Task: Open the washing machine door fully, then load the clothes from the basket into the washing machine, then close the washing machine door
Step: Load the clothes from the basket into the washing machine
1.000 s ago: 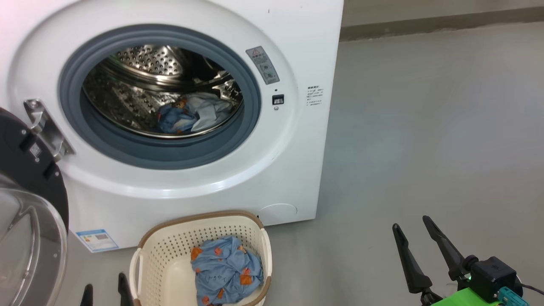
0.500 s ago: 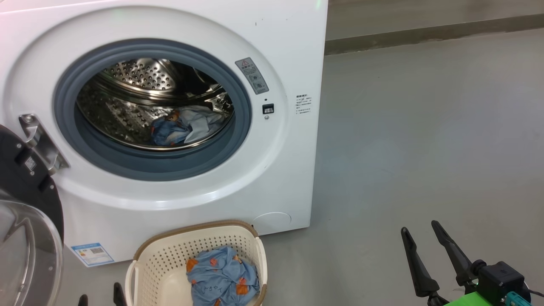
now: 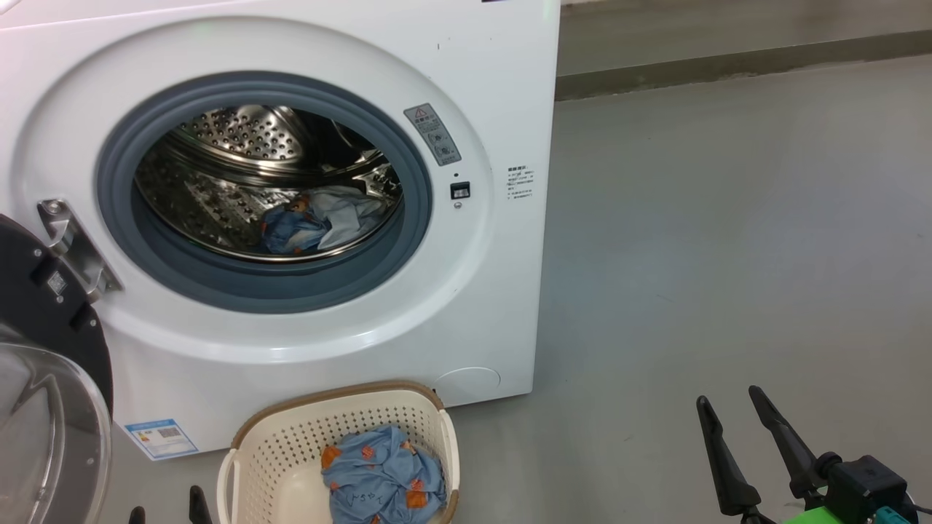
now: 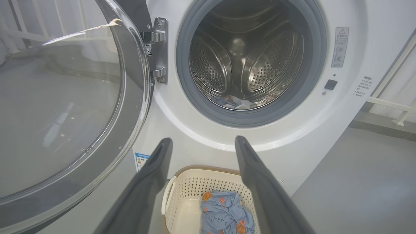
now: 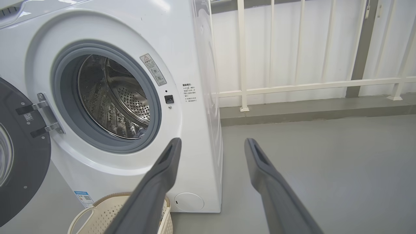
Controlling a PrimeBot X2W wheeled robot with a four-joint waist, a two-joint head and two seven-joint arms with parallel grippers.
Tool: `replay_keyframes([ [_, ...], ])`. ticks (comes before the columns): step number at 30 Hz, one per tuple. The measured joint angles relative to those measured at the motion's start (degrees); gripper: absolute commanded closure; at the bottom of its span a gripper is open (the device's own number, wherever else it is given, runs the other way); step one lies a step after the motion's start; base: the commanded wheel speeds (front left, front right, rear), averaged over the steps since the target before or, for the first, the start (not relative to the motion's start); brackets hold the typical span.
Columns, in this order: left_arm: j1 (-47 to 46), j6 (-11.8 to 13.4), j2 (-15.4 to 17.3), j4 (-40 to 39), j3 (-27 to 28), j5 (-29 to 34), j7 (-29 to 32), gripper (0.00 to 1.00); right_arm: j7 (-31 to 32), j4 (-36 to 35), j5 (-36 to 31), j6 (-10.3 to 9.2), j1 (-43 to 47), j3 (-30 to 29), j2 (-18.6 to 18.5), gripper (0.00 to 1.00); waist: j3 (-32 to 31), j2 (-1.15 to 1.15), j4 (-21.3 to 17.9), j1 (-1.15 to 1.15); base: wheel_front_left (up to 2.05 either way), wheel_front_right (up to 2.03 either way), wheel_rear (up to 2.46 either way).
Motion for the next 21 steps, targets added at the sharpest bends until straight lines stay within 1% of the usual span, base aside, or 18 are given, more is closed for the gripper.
replay_keyframes([
  [9,0.2,0.5,0.1,-0.8,0.0,-0.5,0.4,0.00,0.0,-0.1,-0.1,0.00,0.0,0.0,0.4,0.00,-0.1,0.00,0.5,0.00,0.00,0.00,0.00],
  [21,1.3,1.0,0.2,-2.2,-0.5,-0.5,0.7,0.00,0.0,-0.3,-0.2,0.00,0.0,0.0,0.9,0.00,1.1,0.00,0.2,0.00,0.00,0.00,0.00],
])
